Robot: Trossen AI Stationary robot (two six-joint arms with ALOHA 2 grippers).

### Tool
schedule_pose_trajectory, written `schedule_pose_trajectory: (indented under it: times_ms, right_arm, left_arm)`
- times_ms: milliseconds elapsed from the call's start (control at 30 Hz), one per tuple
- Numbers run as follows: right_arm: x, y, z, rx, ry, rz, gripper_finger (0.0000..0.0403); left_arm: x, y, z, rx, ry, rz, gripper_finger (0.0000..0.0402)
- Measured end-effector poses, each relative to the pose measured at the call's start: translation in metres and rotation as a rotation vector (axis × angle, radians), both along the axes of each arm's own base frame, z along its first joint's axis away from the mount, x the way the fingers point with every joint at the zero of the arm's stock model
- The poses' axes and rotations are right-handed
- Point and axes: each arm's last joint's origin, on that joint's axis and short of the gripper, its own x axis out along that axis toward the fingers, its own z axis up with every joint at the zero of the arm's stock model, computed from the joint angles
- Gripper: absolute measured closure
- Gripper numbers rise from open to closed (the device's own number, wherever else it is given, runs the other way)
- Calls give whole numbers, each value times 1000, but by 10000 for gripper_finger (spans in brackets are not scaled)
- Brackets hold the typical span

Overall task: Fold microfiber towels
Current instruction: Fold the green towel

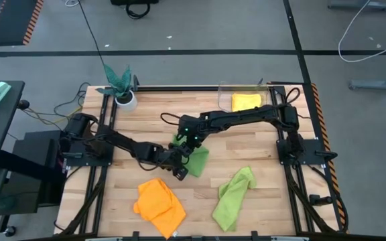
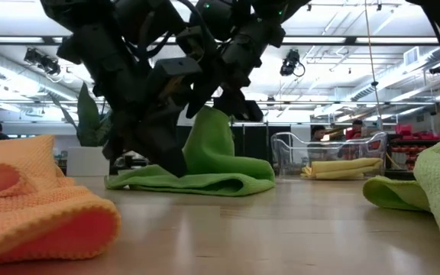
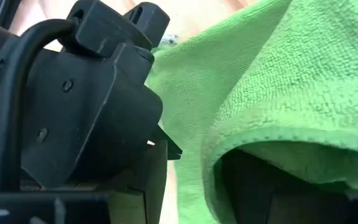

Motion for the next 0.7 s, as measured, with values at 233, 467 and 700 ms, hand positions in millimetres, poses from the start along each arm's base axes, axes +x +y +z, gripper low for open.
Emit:
schedule_pose_trajectory:
  times_ms: [233, 467, 700]
  right_arm:
    - [4, 2, 2, 9, -43, -4, 247]
    - [4, 6, 2, -15, -42, -8, 247]
    - [5, 20, 2, -46, -44, 10, 247]
  left_arm:
    - [-5, -10, 15, -2, -44, -36, 396]
    - [-20, -22, 36, 4, -41, -88, 381]
    - [-37, -27, 44, 25, 35, -103, 396]
